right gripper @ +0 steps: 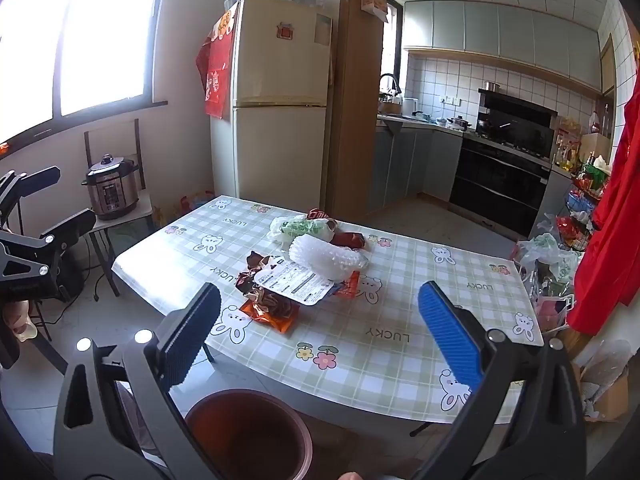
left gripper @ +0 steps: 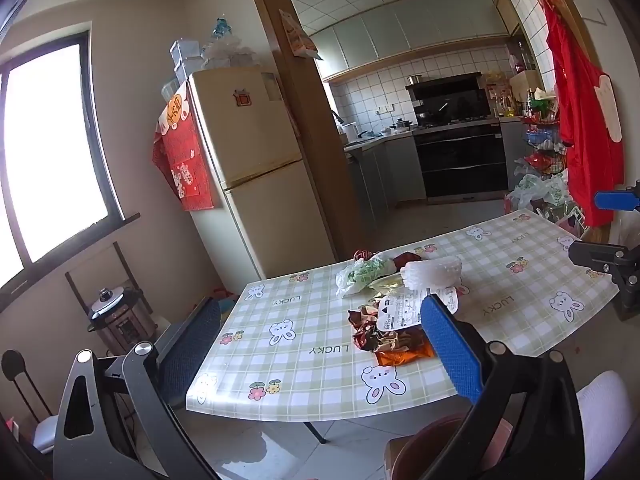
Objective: Collect trash
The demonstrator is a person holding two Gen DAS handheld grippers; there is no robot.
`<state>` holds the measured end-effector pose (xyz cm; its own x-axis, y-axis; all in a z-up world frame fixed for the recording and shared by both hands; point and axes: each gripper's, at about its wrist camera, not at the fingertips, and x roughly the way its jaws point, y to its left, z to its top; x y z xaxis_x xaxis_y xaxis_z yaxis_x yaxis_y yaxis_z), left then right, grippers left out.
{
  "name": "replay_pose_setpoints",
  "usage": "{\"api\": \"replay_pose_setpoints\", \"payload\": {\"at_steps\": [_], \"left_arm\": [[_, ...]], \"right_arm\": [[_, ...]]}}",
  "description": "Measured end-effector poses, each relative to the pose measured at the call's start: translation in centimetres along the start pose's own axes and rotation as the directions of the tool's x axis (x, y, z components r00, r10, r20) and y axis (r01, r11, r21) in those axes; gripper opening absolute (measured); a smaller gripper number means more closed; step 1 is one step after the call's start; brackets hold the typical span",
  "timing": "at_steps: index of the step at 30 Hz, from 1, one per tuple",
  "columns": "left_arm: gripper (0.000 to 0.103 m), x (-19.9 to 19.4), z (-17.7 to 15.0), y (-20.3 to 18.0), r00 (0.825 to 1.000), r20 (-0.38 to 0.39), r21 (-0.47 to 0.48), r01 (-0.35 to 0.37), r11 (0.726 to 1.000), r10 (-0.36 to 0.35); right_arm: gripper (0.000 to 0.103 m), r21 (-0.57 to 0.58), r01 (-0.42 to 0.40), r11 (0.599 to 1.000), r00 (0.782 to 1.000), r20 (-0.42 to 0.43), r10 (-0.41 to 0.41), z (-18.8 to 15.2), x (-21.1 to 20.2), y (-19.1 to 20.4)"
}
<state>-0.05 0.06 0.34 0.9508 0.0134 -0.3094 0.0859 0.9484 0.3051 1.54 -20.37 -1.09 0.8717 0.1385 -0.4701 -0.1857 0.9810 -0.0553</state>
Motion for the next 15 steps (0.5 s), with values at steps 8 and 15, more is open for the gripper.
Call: {"api": "replay_pose_setpoints", "payload": {"at_steps": [8, 15], "left_arm": [[0.098, 0.06, -0.26, -0.27, 1.0, -0.001, -0.001, -0.003, 1.0, 0.003], [0.098, 0.06, -0.49, -0.39, 1.0, -0.002, -0.003, -0.004, 1.0, 0.004]], "right_arm": [[0.098, -0.003, 0.0, 1.0, 1.0, -0.003, 0.0, -0.09, 0.02, 0.32], [0.098, -0.003, 0.0, 1.0, 1.0, -0.003, 0.0, -0.08, 0.09, 0.3]]}}
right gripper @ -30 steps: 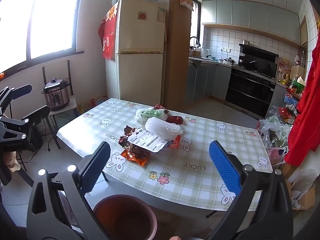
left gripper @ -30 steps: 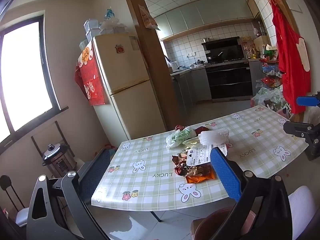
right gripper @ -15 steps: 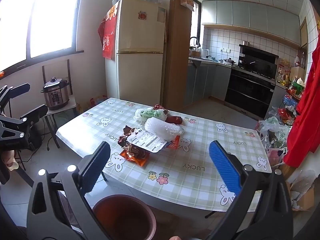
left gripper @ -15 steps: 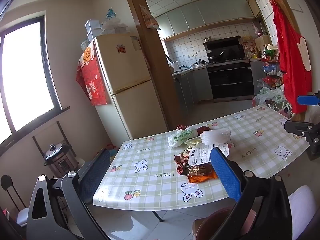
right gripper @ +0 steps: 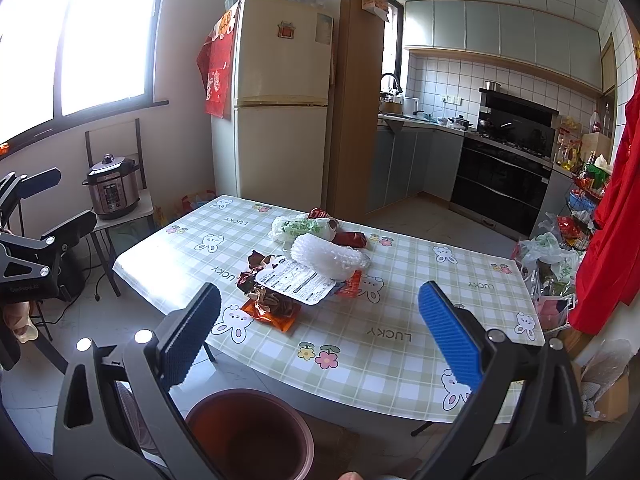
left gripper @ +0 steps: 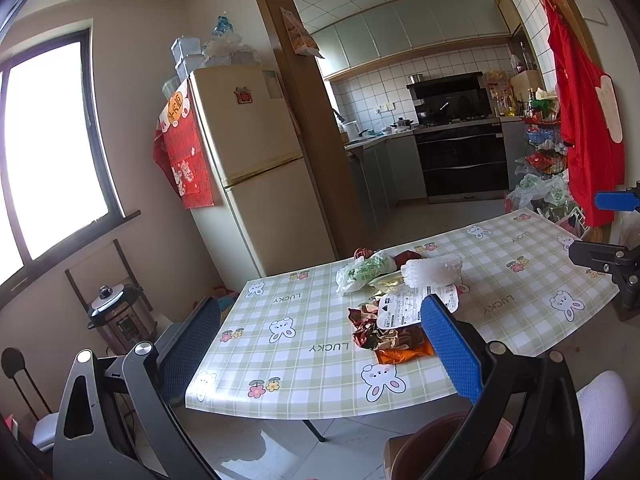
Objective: Collect trash
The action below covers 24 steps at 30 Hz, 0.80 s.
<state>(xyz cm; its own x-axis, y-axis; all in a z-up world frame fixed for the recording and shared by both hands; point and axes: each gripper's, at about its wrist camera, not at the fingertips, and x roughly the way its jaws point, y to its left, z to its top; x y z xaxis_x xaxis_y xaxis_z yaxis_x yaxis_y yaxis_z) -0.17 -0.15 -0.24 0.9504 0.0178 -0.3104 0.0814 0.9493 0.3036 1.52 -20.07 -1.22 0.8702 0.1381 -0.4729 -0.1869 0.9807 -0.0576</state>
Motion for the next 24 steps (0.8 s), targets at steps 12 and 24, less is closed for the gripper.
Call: {"api": "replay_pose_setpoints", "payload": {"at_steps": [12, 24], "left_arm": [[0.098, -0.15, -0.11, 0.39, 1.0, -0.003, -0.01, -0.002, 1.0, 0.002], [0.098, -0.22, -0.18, 0.39, 1.0, -0.003, -0.012, 0.0, 1.0, 0.0]], "right_arm": [[0.098, 0.0, -0.002, 1.0, 1.0, 0.0, 0.002, -0.16, 0.21, 0.15], [0.098, 0.0, -0.002, 1.0, 1.0, 0.0, 0.002, -0.34, 0.19, 0.27]]}}
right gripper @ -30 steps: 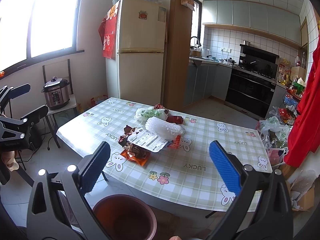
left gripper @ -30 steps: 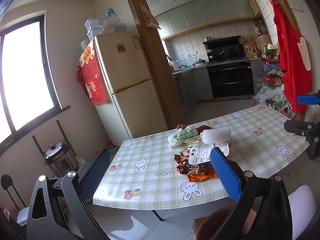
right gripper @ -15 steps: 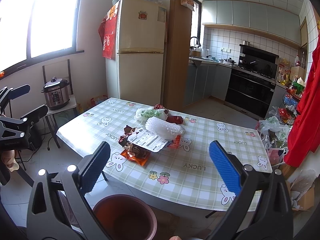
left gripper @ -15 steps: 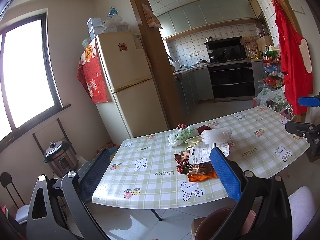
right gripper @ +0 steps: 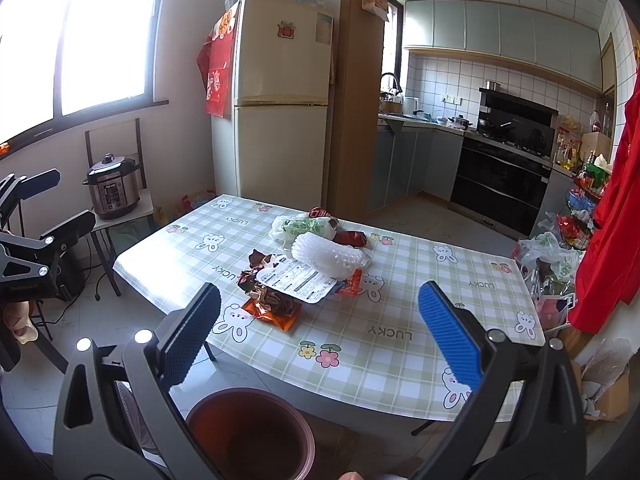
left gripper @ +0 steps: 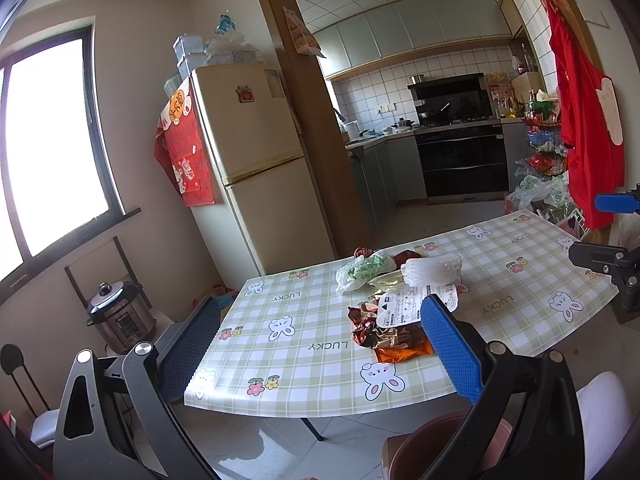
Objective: Collect trash
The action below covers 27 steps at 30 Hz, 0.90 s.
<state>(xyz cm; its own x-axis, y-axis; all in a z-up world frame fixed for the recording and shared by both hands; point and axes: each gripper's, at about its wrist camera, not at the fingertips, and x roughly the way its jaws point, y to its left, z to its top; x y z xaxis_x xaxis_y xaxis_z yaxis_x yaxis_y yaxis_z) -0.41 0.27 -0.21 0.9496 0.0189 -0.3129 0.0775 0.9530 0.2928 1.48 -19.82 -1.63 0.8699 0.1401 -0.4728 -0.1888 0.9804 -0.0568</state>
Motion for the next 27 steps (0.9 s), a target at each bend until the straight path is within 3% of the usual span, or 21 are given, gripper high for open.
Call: {"api": "replay_pose_setpoints", "payload": {"at_steps": [21, 27], "left_arm": [[0.098, -0.15, -0.24, 0.07, 1.0, 0.006, -0.014, 0.011, 1.0, -0.01], [0.098, 0.35, -0.61, 0.58, 0.998, 0.018, -0.045, 0.067, 0.997, -0.066]], "right_arm": [[0.098, 0.004, 0.0, 1.0, 1.0, -0.006, 0.0, -0.27, 0.07, -0.11], [0.098, 0.012, 0.001, 1.0, 1.0, -0.02, 0.0, -0.82, 0.77, -0.44]]}}
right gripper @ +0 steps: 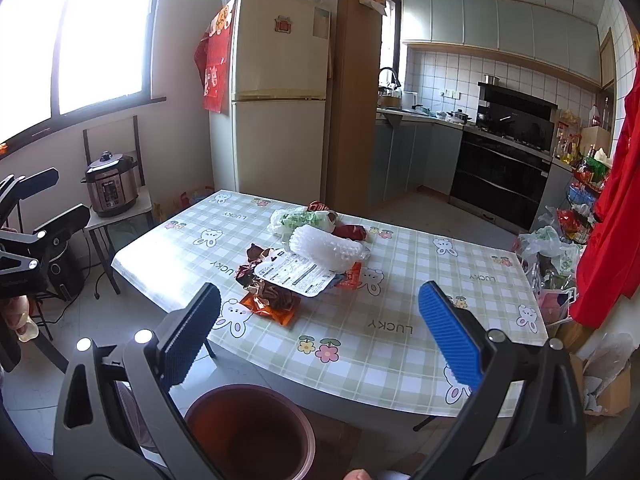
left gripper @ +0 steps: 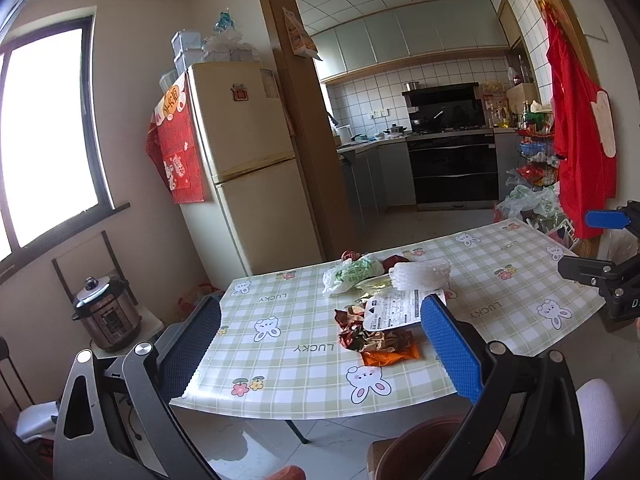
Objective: Collect trash
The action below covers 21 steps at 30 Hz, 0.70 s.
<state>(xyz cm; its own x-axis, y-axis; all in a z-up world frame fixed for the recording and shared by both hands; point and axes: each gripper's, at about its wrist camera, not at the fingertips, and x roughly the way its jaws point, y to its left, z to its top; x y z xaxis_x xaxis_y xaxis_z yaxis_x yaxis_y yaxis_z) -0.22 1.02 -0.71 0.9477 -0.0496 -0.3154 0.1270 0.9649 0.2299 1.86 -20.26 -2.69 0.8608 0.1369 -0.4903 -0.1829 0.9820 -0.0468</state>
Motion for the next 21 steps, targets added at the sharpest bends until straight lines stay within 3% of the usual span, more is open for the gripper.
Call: {"api": "replay_pose_setpoints", "payload": {"at_steps": [5, 14, 21], "left_arm": [[0.098, 0.8, 0.0, 0.4, 0.999, -0.022, -0.034, 0.043, 0.999, -0.044], [0.098, 2.4, -0.4, 0.5, 0.999, -0.033, 0.001, -0.011, 1.0, 0.011], [0.098, 5.4, -1.4, 1.4, 0.995, -0.098, -0.024, -0.018, 1.0, 0.016]], "right_arm": [[0.098, 0.007, -0.008, 1.0, 1.0, -0.012, 0.008, 0.2, 0.7, -0.3], [0.098, 0.012, -0.009, 1.0, 1.0, -0.015, 0.009, 0.8, 2.0, -1.4], [0.098, 0.047, -0.006, 0.999, 0.999, -0.033, 0.008, 1.0, 4.1, -2.8]]}}
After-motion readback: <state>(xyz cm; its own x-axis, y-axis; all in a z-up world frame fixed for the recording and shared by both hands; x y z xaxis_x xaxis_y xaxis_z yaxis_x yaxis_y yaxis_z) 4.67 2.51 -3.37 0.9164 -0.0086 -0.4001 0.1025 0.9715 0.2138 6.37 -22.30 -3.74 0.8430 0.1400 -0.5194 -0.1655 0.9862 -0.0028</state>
